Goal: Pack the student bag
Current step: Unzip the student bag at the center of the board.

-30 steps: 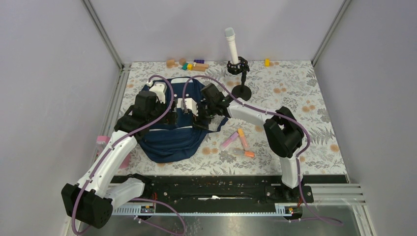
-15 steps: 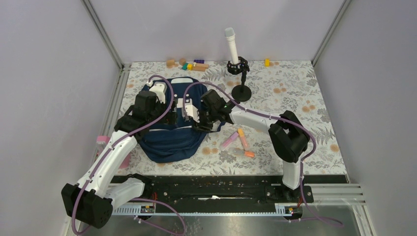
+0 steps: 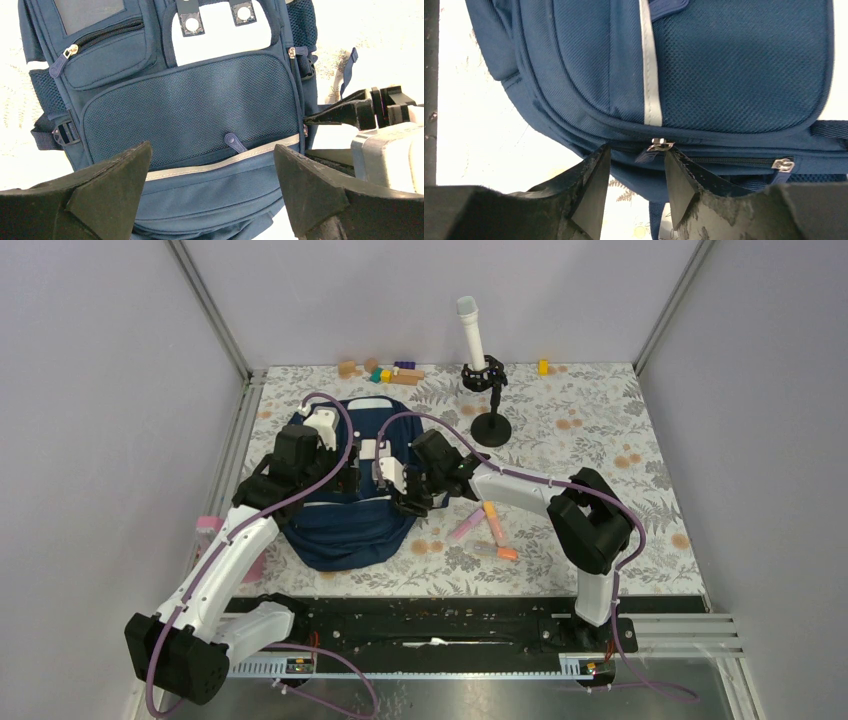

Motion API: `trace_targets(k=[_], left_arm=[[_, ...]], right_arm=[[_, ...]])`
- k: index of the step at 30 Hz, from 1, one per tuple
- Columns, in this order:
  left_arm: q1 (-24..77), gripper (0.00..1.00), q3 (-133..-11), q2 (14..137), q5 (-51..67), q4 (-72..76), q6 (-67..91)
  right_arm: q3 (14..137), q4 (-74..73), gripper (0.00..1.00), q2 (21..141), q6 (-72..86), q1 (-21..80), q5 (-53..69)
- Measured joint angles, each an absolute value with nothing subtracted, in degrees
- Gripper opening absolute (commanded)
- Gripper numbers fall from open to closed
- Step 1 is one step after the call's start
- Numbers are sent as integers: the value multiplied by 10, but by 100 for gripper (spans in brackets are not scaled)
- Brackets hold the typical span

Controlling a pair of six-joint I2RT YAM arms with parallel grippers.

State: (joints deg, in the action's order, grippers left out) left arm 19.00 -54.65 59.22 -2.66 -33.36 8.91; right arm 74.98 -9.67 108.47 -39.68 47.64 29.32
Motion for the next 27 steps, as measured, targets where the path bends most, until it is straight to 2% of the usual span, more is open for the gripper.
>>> trace_targets(k=[4,7,12,14,16,27], left_arm=[[190,99,-547,592,-27,-334,89],[190,99,-547,592,-27,-334,89],[190,99,-547,592,-27,-334,89],[190,99,-547,592,-27,-334,89],[190,99,-547,592,-27,-334,89],[190,99,-547,585,-27,-333,89]], right_arm=[[749,-65,54,1085,-380,476,293],[749,-56,48,1085,-364,476,293],[747,-39,26,1085,-341,476,284],[744,-33,10,1085,-336,476,279],[737,-24,0,1085,-328,476,274],[699,16,0,1060,-225,477,243]])
